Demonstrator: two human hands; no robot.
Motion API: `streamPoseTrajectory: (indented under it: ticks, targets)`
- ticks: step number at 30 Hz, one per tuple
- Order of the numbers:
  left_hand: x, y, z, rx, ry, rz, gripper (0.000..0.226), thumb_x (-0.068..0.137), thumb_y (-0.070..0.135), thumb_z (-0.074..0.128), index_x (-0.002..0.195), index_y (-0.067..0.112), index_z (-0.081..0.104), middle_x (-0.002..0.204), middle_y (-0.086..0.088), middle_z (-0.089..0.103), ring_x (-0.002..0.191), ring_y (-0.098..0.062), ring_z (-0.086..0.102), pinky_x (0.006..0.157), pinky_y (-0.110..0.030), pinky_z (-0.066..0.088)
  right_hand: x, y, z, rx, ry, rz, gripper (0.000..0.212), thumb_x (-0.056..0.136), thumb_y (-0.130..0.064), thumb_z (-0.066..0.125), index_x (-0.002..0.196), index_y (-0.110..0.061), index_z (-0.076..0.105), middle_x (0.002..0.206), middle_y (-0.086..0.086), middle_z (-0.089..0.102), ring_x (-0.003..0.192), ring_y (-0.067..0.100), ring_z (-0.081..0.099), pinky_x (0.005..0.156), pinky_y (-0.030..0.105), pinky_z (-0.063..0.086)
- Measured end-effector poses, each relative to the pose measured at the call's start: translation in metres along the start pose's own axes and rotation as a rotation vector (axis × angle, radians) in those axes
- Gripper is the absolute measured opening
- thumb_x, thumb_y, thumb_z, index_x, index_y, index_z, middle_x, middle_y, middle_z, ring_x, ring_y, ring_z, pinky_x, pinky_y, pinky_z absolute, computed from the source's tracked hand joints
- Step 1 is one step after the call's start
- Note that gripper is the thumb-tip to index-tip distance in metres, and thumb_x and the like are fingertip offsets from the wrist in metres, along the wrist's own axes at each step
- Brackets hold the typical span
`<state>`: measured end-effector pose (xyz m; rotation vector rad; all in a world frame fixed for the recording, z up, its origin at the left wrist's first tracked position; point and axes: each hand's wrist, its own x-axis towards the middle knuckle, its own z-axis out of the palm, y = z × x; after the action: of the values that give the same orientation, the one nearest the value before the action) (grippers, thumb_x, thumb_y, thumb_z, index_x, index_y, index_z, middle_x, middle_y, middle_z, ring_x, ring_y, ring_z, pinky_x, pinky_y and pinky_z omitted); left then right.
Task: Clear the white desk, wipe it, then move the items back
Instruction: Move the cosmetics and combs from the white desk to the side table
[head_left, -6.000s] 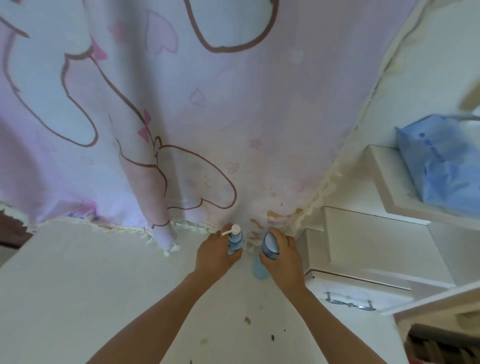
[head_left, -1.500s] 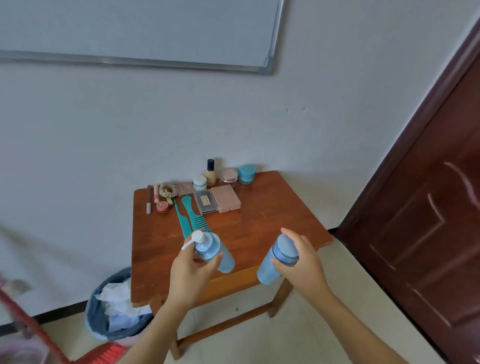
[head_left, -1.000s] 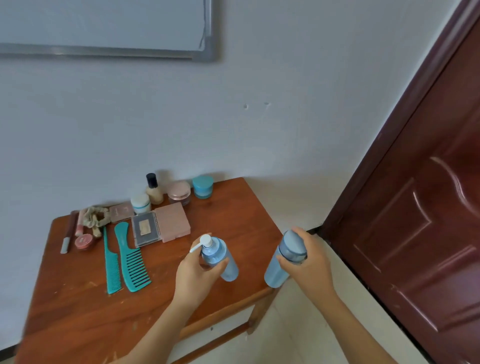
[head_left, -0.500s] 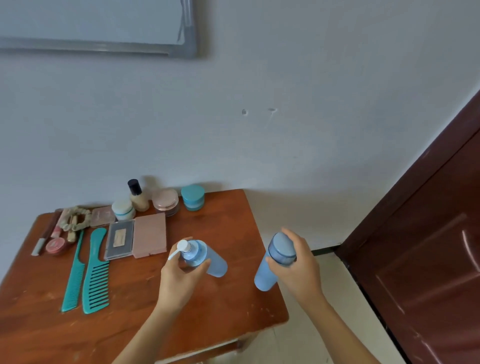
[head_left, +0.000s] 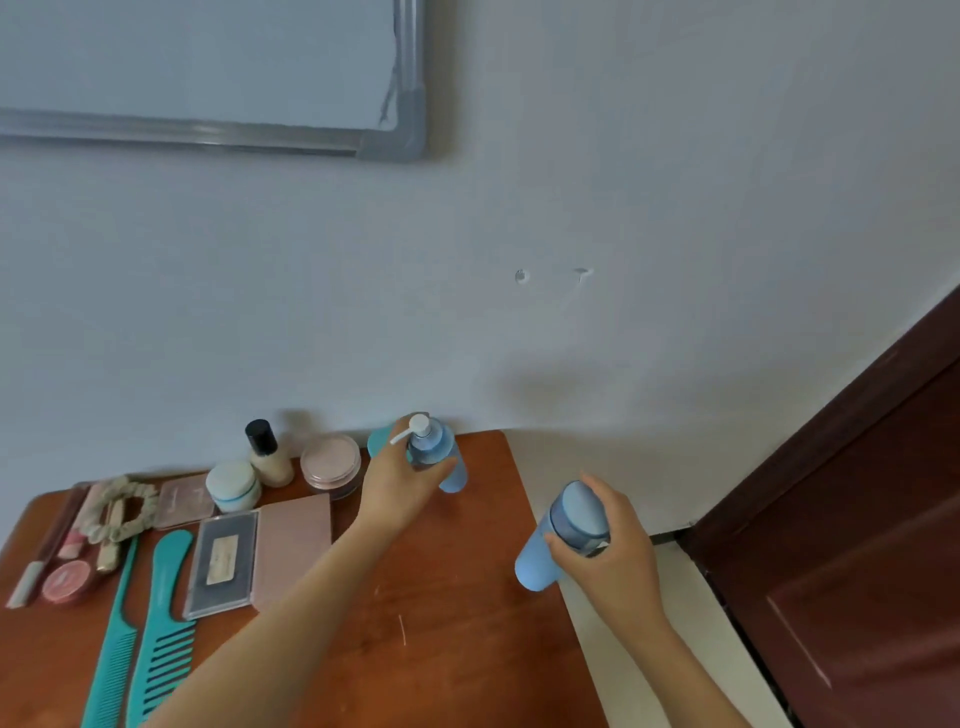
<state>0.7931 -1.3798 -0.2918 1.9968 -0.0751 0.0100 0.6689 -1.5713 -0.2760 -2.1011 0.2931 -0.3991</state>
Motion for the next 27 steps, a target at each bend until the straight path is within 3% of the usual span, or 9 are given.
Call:
streamPoseTrajectory:
  ticks: [5,10,20,24,27]
  targets:
    - [0.033,0.015,0.006,0.114,-0.066,-0.005,0.041,0.079,0.021,0.065,0.116,0.019,0.047,0.093,0.0,0.061,0.087,-0.022,0.058,0.074,-0.032,0.046,0.016,0.009,0.005,-0.037,-0.074,-0.013,0.066,0.068,-0.016,0.078,0.114,-0.043,0.039,0.106,-0.03,0.047,0.094,-0.017,0.048,0.069,0.002,0.04]
    - [0.052,0.019,0.012,0.169,-0.091,-0.046,0.046,0.08,0.019,0.064,0.122,0.016,0.045,0.1,-0.007,0.063,0.095,-0.027,0.058,0.083,-0.038,0.047,0.039,0.012,0.012,-0.055,-0.132,-0.065,0.07,0.067,-0.017,0.078,0.112,-0.049,0.036,0.104,-0.032,0.046,0.092,-0.02,0.047,0.07,-0.001,0.04]
    - [0.059,0.0,0.025,0.3,-0.036,-0.068,0.052,0.078,0.029,0.068,0.123,0.019,0.045,0.102,-0.003,0.065,0.094,-0.023,0.059,0.07,-0.027,0.04,0.071,0.015,0.039,-0.014,-0.18,-0.152,0.067,0.067,-0.016,0.078,0.119,-0.04,0.042,0.108,-0.025,0.048,0.094,-0.015,0.048,0.074,0.0,0.04]
    - [0.066,-0.006,0.027,0.295,0.0,-0.073,0.054,0.076,0.032,0.069,0.123,0.023,0.044,0.1,0.001,0.063,0.085,-0.016,0.055,0.066,-0.024,0.036,0.087,0.012,0.049,-0.008,-0.178,-0.171,0.07,0.068,-0.016,0.077,0.114,-0.05,0.037,0.109,-0.029,0.047,0.098,-0.019,0.046,0.076,-0.003,0.037]
    - [0.07,-0.008,0.029,0.298,0.034,-0.065,0.057,0.075,0.032,0.07,0.126,0.023,0.044,0.104,0.001,0.064,0.093,-0.02,0.059,0.067,-0.024,0.035,0.098,0.015,0.055,-0.015,-0.18,-0.174,0.067,0.069,-0.015,0.077,0.117,-0.044,0.04,0.107,-0.026,0.047,0.096,-0.014,0.048,0.073,0.001,0.039]
